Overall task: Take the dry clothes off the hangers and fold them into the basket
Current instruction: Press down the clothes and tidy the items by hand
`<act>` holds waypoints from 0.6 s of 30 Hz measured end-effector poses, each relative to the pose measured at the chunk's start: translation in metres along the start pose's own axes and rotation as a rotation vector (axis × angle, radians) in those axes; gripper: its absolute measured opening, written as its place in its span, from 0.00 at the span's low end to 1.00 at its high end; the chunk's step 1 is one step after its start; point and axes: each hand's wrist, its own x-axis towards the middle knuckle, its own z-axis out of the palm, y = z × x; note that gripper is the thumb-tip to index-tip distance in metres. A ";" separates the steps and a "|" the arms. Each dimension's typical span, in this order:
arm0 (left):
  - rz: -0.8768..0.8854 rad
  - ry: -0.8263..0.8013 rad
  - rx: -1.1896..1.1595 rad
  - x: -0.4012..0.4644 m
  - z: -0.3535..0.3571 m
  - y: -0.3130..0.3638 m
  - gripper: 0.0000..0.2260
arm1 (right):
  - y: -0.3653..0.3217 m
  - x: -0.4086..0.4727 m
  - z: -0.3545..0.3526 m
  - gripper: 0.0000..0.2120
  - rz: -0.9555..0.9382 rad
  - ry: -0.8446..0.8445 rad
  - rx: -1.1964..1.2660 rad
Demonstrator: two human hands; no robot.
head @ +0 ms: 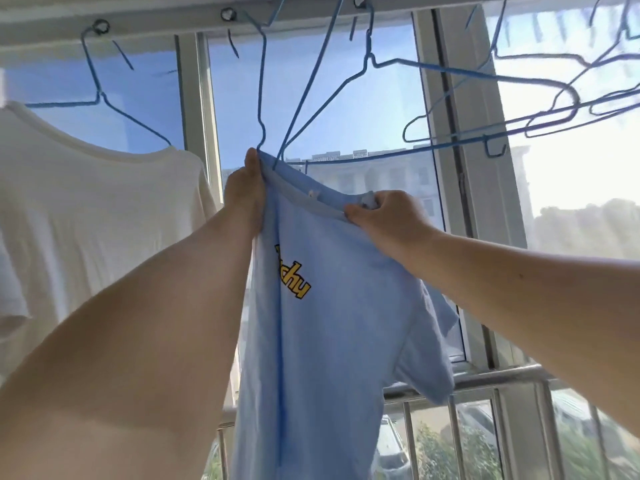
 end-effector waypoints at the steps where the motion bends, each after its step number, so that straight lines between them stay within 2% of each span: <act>1: -0.023 0.004 -0.019 0.002 -0.002 -0.003 0.25 | -0.002 0.000 0.000 0.14 0.000 -0.008 -0.029; 8: -0.195 -0.039 0.003 -0.012 -0.013 -0.051 0.23 | -0.002 -0.005 0.004 0.06 0.032 -0.111 -0.079; 11: -0.201 -0.067 0.004 -0.036 -0.014 -0.069 0.22 | 0.016 -0.018 0.005 0.16 0.090 -0.156 -0.079; 15: -0.243 -0.131 0.008 -0.078 -0.016 -0.106 0.21 | 0.054 -0.055 0.006 0.19 0.229 -0.242 0.091; 18: -0.199 -0.185 0.135 -0.111 -0.015 -0.139 0.20 | 0.089 -0.088 0.002 0.17 0.330 -0.330 0.112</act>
